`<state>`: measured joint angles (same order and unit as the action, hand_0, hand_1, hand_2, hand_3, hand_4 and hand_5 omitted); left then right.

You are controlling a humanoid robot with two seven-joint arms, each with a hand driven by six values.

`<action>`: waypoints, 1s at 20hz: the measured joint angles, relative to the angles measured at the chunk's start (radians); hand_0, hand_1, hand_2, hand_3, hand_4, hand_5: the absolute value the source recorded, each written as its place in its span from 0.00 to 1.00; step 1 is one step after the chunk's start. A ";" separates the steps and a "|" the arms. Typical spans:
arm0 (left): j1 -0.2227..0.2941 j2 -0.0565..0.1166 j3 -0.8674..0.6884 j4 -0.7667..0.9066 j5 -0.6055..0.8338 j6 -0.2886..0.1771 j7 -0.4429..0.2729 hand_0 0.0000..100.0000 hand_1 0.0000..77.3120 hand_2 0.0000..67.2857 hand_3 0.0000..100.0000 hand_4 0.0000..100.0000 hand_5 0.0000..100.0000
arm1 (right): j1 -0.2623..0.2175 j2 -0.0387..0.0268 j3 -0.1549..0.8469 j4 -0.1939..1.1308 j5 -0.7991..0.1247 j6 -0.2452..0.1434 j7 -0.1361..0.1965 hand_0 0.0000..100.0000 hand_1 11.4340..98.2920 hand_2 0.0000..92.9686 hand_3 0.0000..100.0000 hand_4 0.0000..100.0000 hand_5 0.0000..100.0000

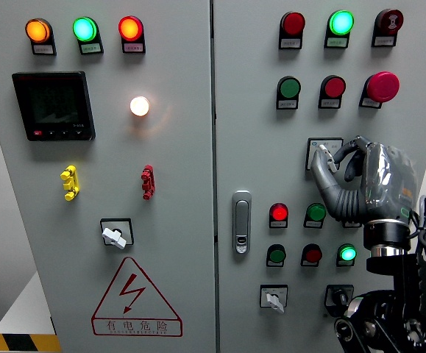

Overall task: Rotate and turn off gray switch
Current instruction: 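Twist the right hand to rotate the white switch knob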

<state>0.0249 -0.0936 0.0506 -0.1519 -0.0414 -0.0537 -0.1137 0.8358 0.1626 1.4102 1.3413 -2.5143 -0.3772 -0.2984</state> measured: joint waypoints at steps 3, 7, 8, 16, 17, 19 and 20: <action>0.000 0.000 0.000 0.000 0.000 0.000 0.000 0.00 0.00 0.15 0.21 0.12 0.12 | 0.000 -0.0001 0.000 -0.001 0.000 -0.002 0.000 0.55 0.29 0.79 0.97 0.83 0.88; 0.000 0.000 0.000 0.000 0.000 0.000 0.000 0.00 0.00 0.15 0.21 0.12 0.12 | 0.000 -0.0001 -0.003 -0.003 0.000 -0.014 0.000 0.55 0.30 0.80 0.97 0.83 0.88; 0.000 0.000 0.000 0.000 0.000 0.000 0.000 0.00 0.00 0.15 0.21 0.12 0.12 | 0.000 -0.0001 -0.003 -0.004 0.000 -0.015 0.000 0.56 0.32 0.80 0.97 0.83 0.88; 0.000 0.000 0.000 0.000 0.000 0.000 0.000 0.00 0.00 0.15 0.21 0.12 0.12 | 0.000 -0.0008 -0.005 -0.003 0.000 -0.016 0.001 0.73 0.37 0.79 0.96 0.83 0.88; 0.000 0.000 0.000 0.000 0.000 0.000 0.000 0.00 0.00 0.15 0.21 0.12 0.12 | -0.001 -0.0011 -0.005 -0.001 0.000 -0.016 0.001 0.74 0.36 0.77 0.95 0.83 0.88; 0.000 0.000 0.000 0.000 0.000 0.000 0.000 0.00 0.00 0.15 0.21 0.12 0.12 | -0.005 -0.0023 -0.005 0.003 -0.001 -0.017 0.001 0.76 0.36 0.75 0.94 0.83 0.87; 0.000 0.000 0.000 0.000 0.000 0.000 -0.001 0.00 0.00 0.15 0.21 0.12 0.12 | -0.006 -0.0028 -0.005 0.005 -0.001 -0.017 0.001 0.77 0.34 0.74 0.93 0.83 0.87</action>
<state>0.0252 -0.0936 0.0506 -0.1519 -0.0414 -0.0537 -0.1144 0.8300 0.1598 1.4051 1.3464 -2.5153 -0.3942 -0.2975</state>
